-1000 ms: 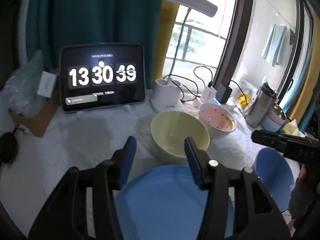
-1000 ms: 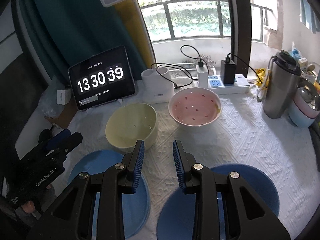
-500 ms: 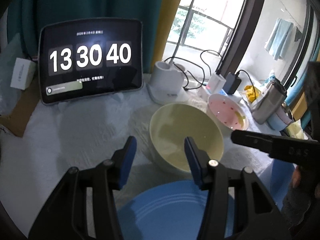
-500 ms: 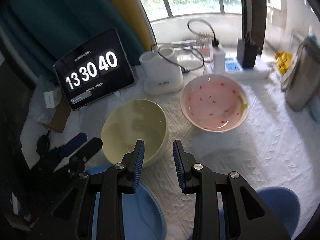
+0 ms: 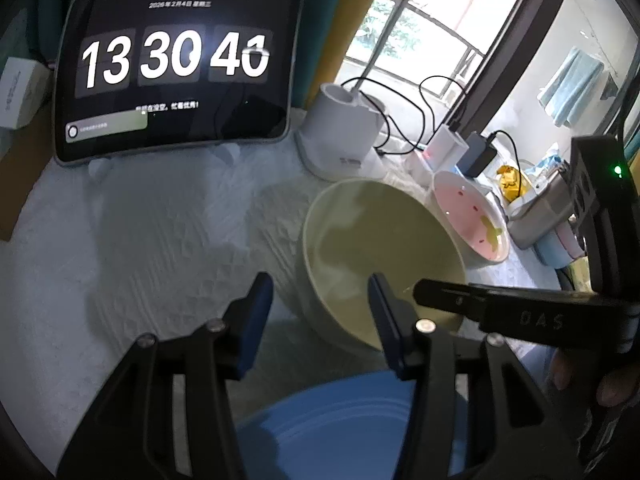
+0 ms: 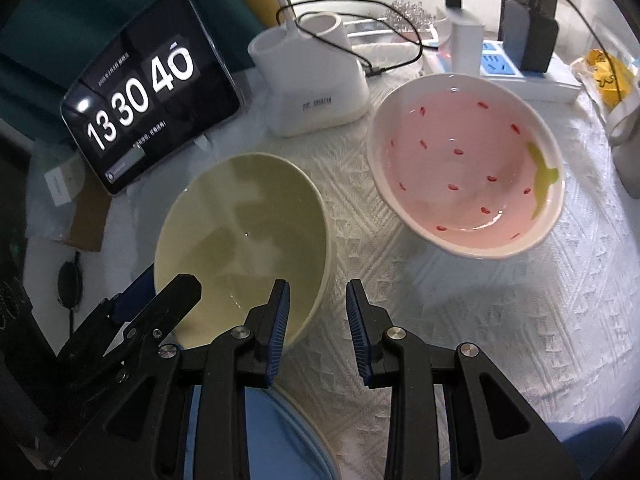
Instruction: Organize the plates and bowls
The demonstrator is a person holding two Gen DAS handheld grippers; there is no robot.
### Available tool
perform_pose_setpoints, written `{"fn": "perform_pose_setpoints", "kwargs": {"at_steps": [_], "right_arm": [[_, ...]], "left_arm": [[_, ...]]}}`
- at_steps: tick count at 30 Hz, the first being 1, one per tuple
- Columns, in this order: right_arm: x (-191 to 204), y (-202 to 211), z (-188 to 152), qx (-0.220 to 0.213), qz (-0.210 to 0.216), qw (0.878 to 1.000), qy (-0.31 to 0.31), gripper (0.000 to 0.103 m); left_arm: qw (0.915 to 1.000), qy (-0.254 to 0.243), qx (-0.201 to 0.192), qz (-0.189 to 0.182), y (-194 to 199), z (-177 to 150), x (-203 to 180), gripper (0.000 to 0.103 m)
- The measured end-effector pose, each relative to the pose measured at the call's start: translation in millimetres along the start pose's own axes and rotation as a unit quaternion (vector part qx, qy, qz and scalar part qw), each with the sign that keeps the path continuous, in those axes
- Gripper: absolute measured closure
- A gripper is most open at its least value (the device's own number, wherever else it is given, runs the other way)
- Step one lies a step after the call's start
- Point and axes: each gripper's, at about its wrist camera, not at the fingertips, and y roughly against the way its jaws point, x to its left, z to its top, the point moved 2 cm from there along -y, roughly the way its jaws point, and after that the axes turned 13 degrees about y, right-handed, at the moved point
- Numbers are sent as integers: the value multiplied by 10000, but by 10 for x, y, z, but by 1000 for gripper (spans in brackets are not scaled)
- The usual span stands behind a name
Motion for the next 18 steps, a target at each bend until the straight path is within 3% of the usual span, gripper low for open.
{"fn": "perform_pose_setpoints", "kwargs": {"at_steps": [6,18], "right_arm": [[84,-60,-27,34,-218,9995,211,77],[120,-70,-149,-125,-354,9987,357,79]], "left_arm": [[9999,-146,69,-46,-53,-45,-51,65],[9989,-421,-207,11,28,-114,-121,66]]}}
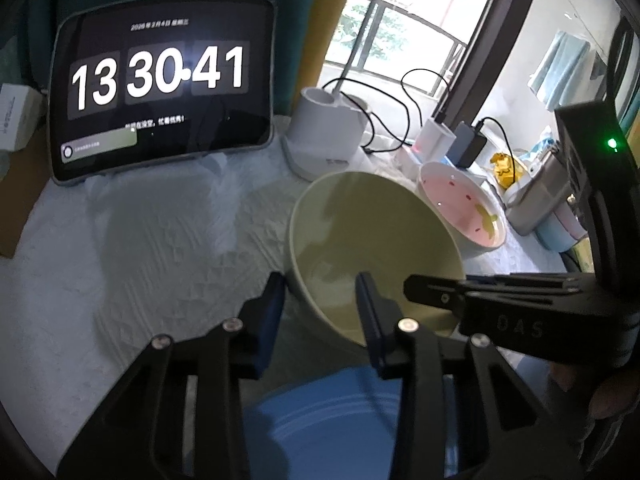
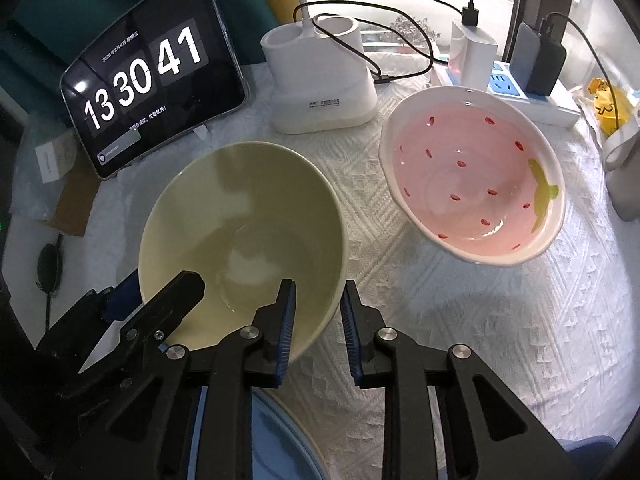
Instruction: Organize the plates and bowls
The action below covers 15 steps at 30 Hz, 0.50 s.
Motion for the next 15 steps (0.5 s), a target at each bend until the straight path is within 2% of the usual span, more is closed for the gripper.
{"fn": "perform_pose_setpoints", "kwargs": {"at_steps": [9,15], "right_arm": [[9,301,-27,-336,5,9994,72,79],[-1,510,-75,-447,-4,9989,150,79]], "left_arm": [[9991,-82,-318,-257,225,-15,-84,66],[9985,-181,-434,-279,361,-48,-191,66]]}}
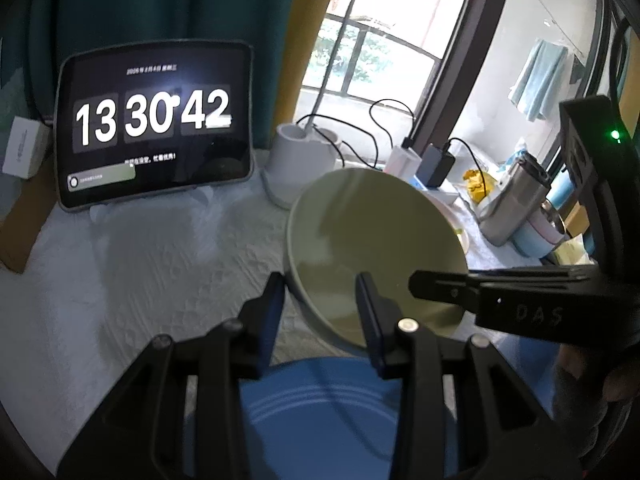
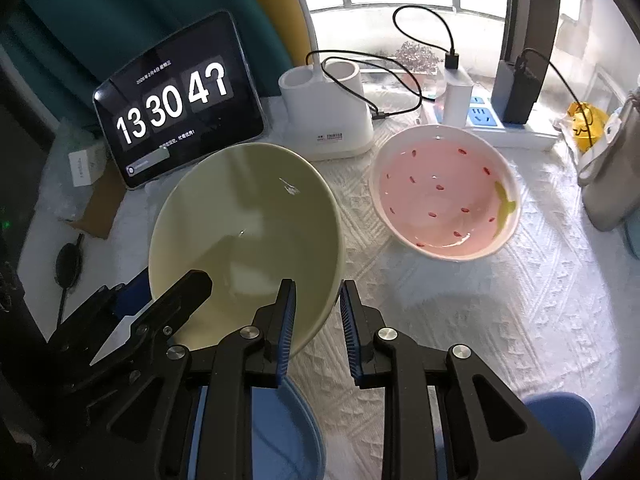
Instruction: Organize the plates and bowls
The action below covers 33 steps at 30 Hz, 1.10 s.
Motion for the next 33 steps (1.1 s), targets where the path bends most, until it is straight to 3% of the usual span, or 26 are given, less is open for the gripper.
{"fn": "perform_pose_setpoints", "kwargs": {"at_steps": [33], "right_arm": [[-291,1032,-566,-590,-283,9978,96,78]], "left_arm": [[9980,-207,-135,-578,526,-277,-808,66]]}}
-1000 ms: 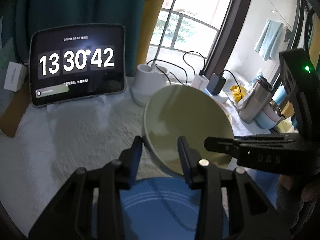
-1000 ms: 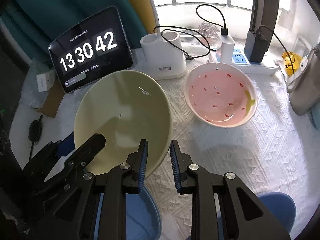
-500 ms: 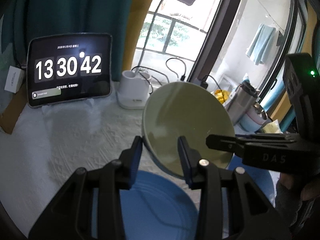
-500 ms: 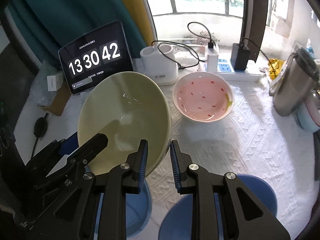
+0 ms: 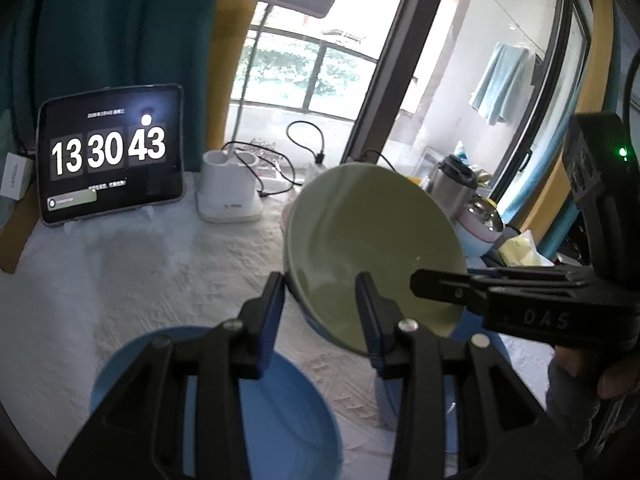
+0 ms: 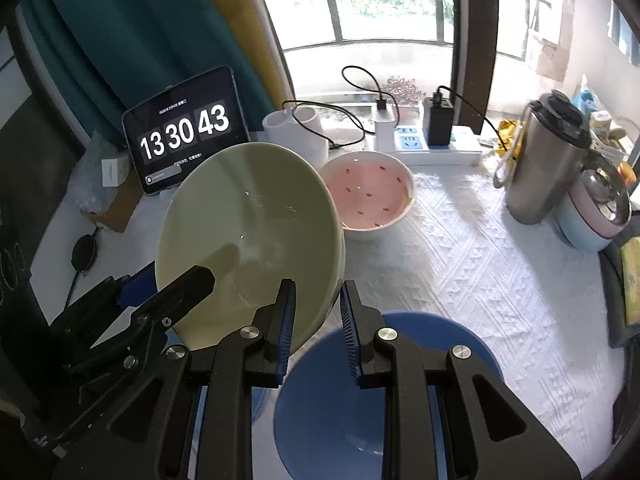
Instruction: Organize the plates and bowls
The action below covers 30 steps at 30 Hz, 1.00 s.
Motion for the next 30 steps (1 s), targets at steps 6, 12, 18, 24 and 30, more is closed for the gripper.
{"fn": "perform_pose_setpoints", "kwargs": {"at_steps": [6,12,18,24,30], "right_arm": [[-127,102,-132,-27,-19,9999,-100,79],[-252,175,-225,-44,-76,9998,-186,78],[-368,252,-311,-92,-82,9995,-285,79],[-480,275,-452,-80,-53,9990,-429,79],[-567,228,-609,20,-34,9985,-549,79]], "left_arm": [[9999,-70,94,-50,-30,-85,-171,65],[9996,-169,204,-95,-78,-165,-315,65],[9990,-317,272,-151,-74,-247,-446,65],[9980,-425,425,-187,-131,-326,-530,65],[9966,-556,580,-189,-166,-448,-607,65]]}}
